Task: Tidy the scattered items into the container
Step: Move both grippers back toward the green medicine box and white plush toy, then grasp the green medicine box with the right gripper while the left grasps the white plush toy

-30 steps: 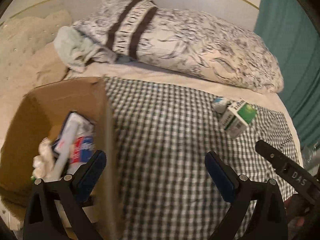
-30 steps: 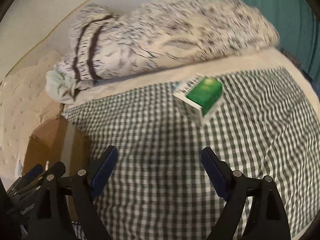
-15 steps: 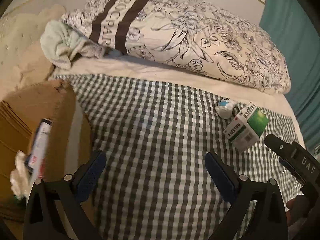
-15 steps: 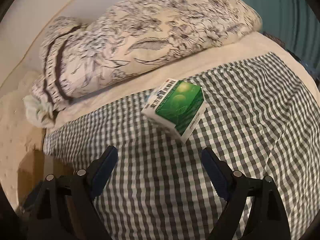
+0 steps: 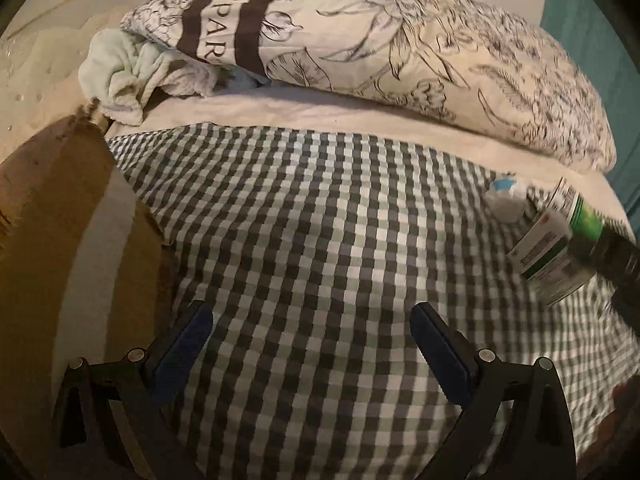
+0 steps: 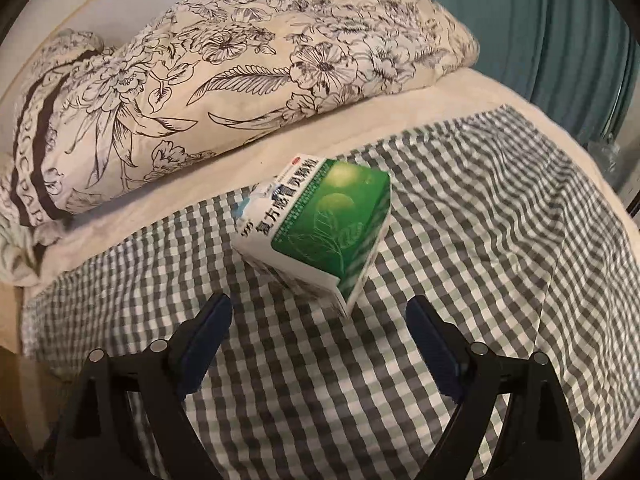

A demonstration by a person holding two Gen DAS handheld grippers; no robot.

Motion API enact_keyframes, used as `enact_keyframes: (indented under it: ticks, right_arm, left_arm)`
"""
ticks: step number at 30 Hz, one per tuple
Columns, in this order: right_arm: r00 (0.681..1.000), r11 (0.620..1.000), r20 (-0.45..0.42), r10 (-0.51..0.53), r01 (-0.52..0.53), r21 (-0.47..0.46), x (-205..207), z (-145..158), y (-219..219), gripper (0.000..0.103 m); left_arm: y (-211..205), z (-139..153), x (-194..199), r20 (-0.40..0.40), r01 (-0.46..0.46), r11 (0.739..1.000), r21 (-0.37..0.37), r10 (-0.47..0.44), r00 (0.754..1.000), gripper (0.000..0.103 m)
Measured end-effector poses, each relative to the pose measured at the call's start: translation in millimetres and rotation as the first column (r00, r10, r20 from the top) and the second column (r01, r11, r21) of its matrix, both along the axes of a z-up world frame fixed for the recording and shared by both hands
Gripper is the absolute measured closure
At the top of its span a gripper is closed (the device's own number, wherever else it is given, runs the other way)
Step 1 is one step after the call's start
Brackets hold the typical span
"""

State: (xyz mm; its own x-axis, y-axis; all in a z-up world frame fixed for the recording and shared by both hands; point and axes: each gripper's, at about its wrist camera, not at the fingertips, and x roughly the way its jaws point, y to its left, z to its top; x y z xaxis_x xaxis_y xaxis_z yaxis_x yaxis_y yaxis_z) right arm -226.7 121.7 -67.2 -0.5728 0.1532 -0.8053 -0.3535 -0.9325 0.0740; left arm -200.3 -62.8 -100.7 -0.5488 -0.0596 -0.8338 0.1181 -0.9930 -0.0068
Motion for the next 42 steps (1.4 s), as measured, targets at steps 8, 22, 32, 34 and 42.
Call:
enact_keyframes:
  ticks: [8, 22, 32, 34, 42]
  right_arm:
    - [0.993, 0.994, 0.040, -0.112, 0.113, -0.005, -30.5, 20.0, 15.9, 0.014]
    - [0.947, 0.956, 0.141, -0.289, 0.294, -0.014, -74.2, -4.0, 37.2, 0.014]
    - [0.951, 0.947, 0.117, -0.286, 0.299, -0.120, -72.9, 0.0, 41.0, 0.011]
    - [0.953, 0.948, 0.135, -0.270, 0.288, -0.137, -77.3, 0.2, 39.4, 0.011]
    - [0.940, 0.974, 0.271, -0.207, 0.225, -0.035, -89.5, -46.7, 27.9, 0.011]
  left_arm:
    - [-9.8, -22.4, -0.6, 0.015, 0.016, 0.998, 0.061, -0.017, 1.000, 0.002]
    - [-10.4, -28.4, 6.4, 0.021, 0.034, 0.996, 0.087, -0.035, 0.999, 0.002]
    - [-7.7, -34.3, 5.8, 0.038, 0.034, 0.997, 0.075, -0.037, 0.999, 0.002]
    - [-7.5, -37.7, 5.7, 0.049, 0.034, 0.997, 0.076, -0.038, 0.998, 0.002]
    - [-9.0, -39.1, 6.6, 0.043, 0.037, 0.995, 0.088, -0.041, 0.998, 0.002]
